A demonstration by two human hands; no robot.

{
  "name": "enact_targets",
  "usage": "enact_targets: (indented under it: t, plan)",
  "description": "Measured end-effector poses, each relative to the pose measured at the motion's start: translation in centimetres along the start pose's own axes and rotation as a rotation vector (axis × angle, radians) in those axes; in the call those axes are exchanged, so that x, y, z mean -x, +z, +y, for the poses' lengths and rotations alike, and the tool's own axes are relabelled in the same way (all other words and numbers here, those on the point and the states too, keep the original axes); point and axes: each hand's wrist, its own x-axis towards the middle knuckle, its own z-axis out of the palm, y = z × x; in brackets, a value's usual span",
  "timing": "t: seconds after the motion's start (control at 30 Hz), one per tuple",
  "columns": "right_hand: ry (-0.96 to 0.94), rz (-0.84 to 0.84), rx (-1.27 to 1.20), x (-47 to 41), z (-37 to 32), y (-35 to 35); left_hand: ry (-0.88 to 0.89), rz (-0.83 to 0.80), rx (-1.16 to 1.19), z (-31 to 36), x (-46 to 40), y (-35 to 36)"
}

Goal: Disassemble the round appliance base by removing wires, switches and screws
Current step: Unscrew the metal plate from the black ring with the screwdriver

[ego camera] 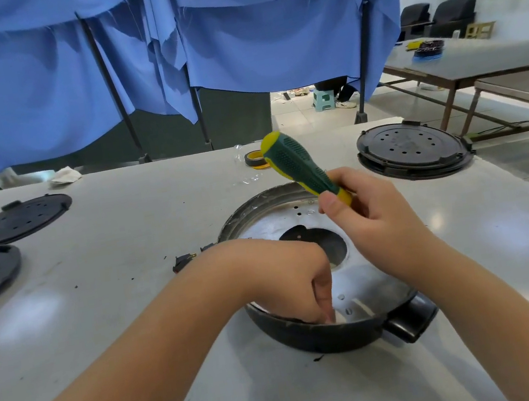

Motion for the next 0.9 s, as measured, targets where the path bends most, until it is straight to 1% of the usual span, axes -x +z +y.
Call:
enact_targets:
  t: [0.1, 0.3, 0.57, 0.77, 0.9]
  plan:
    - [0.005, -0.007, 0.035, 0.0, 0.1, 0.0, 0.004, -0.035, -0.034, 0.2, -0.1, 0.0]
    - [0.017, 0.003, 0.031, -0.1, -0.1, 0.1, 0.023, -0.058, -0.028, -0.1, -0.1, 0.1]
    - [0.018, 0.0, 0.013, -0.1, -0.1, 0.0, 0.025, -0.09, 0.0, -0.4, -0.3, -0.3]
    - [0.021, -0.004, 0.013, -0.1, -0.1, 0.0, 0.022, -0.145, 0.063, -0.7, -0.2, -0.9]
    - [0.028, 0.003, 0.014, -0.1, -0.2, 0.0, 0.018, -0.138, 0.076, -0.9, -0.3, -0.8]
